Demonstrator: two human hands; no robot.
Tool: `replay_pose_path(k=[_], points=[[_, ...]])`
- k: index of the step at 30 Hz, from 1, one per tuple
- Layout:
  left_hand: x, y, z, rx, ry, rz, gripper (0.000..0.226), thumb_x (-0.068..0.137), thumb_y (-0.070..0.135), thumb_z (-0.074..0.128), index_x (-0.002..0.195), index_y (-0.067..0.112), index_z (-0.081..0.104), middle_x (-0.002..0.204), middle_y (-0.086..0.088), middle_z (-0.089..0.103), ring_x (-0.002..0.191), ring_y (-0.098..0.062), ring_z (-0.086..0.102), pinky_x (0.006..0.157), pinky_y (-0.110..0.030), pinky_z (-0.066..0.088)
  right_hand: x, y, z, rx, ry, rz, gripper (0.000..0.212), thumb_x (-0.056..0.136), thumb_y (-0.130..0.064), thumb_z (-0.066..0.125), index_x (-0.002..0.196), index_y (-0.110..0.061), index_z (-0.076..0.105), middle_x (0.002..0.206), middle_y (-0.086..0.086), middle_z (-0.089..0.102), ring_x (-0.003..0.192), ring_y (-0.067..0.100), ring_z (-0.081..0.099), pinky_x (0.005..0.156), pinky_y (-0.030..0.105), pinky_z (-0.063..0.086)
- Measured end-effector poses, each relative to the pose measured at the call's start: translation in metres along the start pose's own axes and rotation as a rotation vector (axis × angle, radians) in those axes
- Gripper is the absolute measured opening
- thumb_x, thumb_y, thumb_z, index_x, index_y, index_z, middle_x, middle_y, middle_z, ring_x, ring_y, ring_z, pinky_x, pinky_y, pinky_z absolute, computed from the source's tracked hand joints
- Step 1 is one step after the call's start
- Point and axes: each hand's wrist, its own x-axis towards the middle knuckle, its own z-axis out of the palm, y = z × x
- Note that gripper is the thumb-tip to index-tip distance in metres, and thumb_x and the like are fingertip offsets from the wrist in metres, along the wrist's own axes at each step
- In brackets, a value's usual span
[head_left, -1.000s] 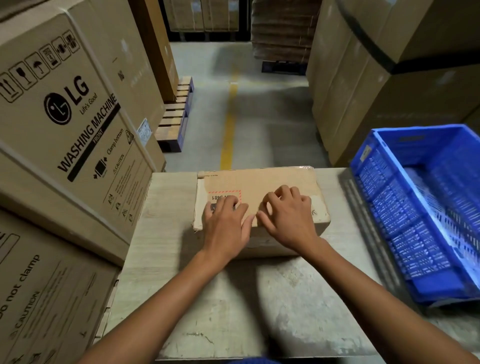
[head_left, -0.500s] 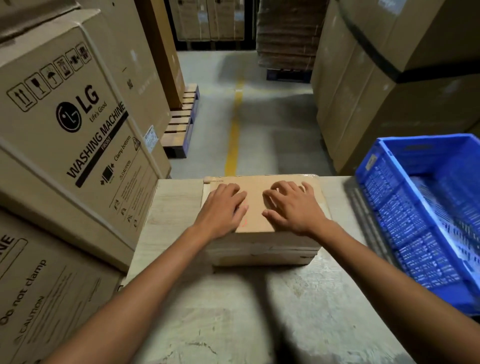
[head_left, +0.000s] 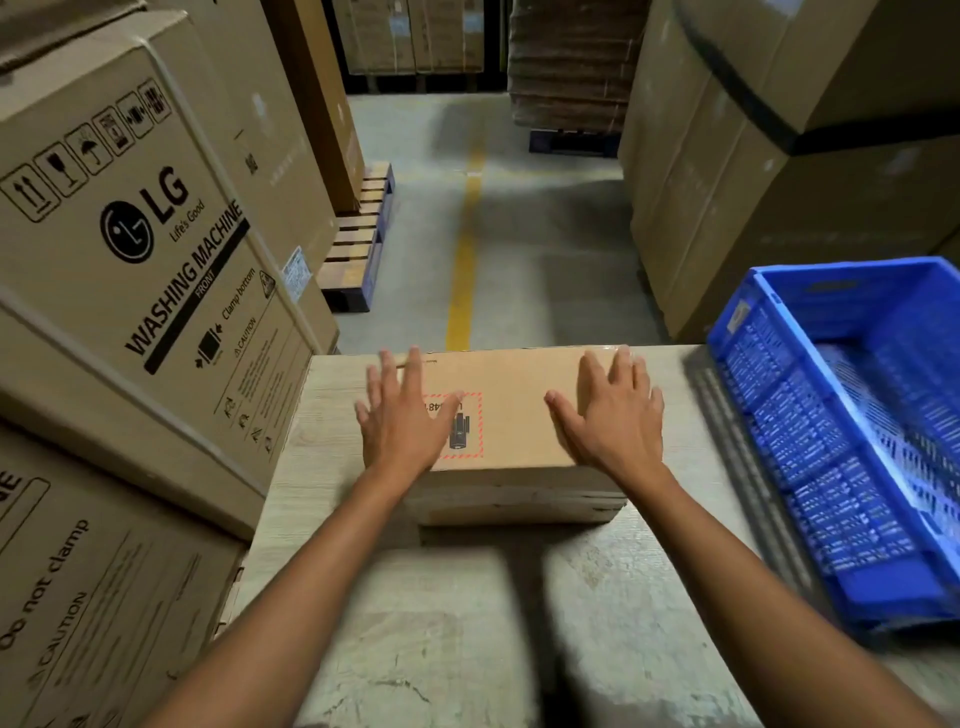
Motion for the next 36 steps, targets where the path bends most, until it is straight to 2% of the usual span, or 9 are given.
replay_pose_path(k=[3,8,11,15,17,21,26,32,36], points=[[0.002,-0.008,-0.001,-0.278,-0.090,-0.233,0.101,0.084,0.073,0.057,0.158,0.032,0.001,0.163,-0.015,0.024,0.143,-0.039,0.034,0.107,-0.053,0.039,-0.005,-0.002,-0.002,0.056,-0.001,0.134,0.084,0.094,-0.071,0.039,0.157,-0.019,0.021,0.164,0.026,0.012,0.139,0.047,0.033,0.108,0.054,0.035],[-0.017,-0.026,-0.001,-0.571,-0.097,-0.215,0.094,0.066,0.083,0.062,0.143,0.045,0.025,0.116,-0.002,0.070,0.105,-0.031,0.066,0.091,-0.047,0.054,-0.031,0.006,-0.001,0.219,0.143,0.128,0.087,0.090,-0.065,0.055,0.157,-0.022,0.021,0.158,0.019,0.029,0.130,0.041,0.043,0.102,0.050,0.042],[-0.034,-0.025,-0.002,-0.507,-0.044,-0.146,0.086,0.078,0.073,0.062,0.147,0.047,0.018,0.112,0.003,0.069,0.097,-0.028,0.066,0.081,-0.043,0.054,-0.038,0.005,-0.010,0.461,0.205,0.296,0.083,0.089,-0.062,0.061,0.156,-0.029,0.025,0.147,0.016,0.036,0.129,0.037,0.042,0.099,0.051,0.043],[-0.039,-0.021,-0.010,-0.465,0.003,-0.004,0.096,0.089,0.056,0.064,0.154,0.049,-0.006,0.140,0.004,0.056,0.108,-0.025,0.061,0.084,-0.038,0.049,-0.033,0.001,-0.024,0.747,0.228,0.420,0.069,0.092,-0.057,0.061,0.152,-0.033,0.036,0.140,0.013,0.035,0.131,0.032,0.038,0.099,0.042,0.038],[-0.037,-0.023,-0.009,-0.532,-0.001,0.053,0.091,0.089,0.052,0.066,0.153,0.051,0.002,0.151,-0.001,0.047,0.122,-0.026,0.057,0.097,-0.047,0.049,-0.034,0.001,-0.022,0.813,0.304,0.391,0.055,0.091,-0.053,0.064,0.139,-0.031,0.050,0.130,0.008,0.036,0.124,0.029,0.043,0.093,0.031,0.036],[-0.046,-0.021,0.005,-0.696,0.056,-0.018,0.059,0.090,0.062,0.058,0.133,0.034,0.031,0.119,-0.001,0.058,0.099,-0.026,0.064,0.079,-0.042,0.056,-0.042,0.004,0.001,0.905,0.337,0.415,0.042,0.088,-0.046,0.071,0.114,-0.022,0.049,0.121,0.003,0.036,0.109,0.028,0.052,0.088,0.026,0.037],[-0.070,-0.023,0.037,-0.683,0.142,-0.173,0.040,0.094,0.037,0.064,0.115,0.013,0.039,0.116,-0.005,0.048,0.096,-0.020,0.050,0.067,-0.010,0.034,-0.071,0.009,0.043,0.863,0.294,0.478,0.044,0.085,-0.042,0.075,0.102,-0.016,0.044,0.116,0.004,0.037,0.083,0.024,0.059,0.073,0.029,0.047],[-0.100,-0.035,0.067,-0.611,0.137,-0.208,0.034,0.091,0.032,0.070,0.110,0.019,0.046,0.115,0.002,0.047,0.094,-0.022,0.056,0.075,-0.032,0.044,-0.092,0.024,0.078,0.775,0.226,0.493,0.041,0.081,-0.043,0.074,0.100,-0.020,0.046,0.117,0.003,0.037,0.096,0.030,0.056,0.075,0.034,0.050],[-0.103,-0.035,0.070,-0.414,0.082,-0.099,0.027,0.095,0.030,0.063,0.116,0.015,0.053,0.135,-0.008,0.043,0.122,-0.031,0.049,0.094,-0.037,0.043,-0.096,0.028,0.082,0.622,0.220,0.404,0.042,0.085,-0.047,0.066,0.110,-0.017,0.049,0.122,0.006,0.043,0.112,0.032,0.053,0.093,0.047,0.048]])
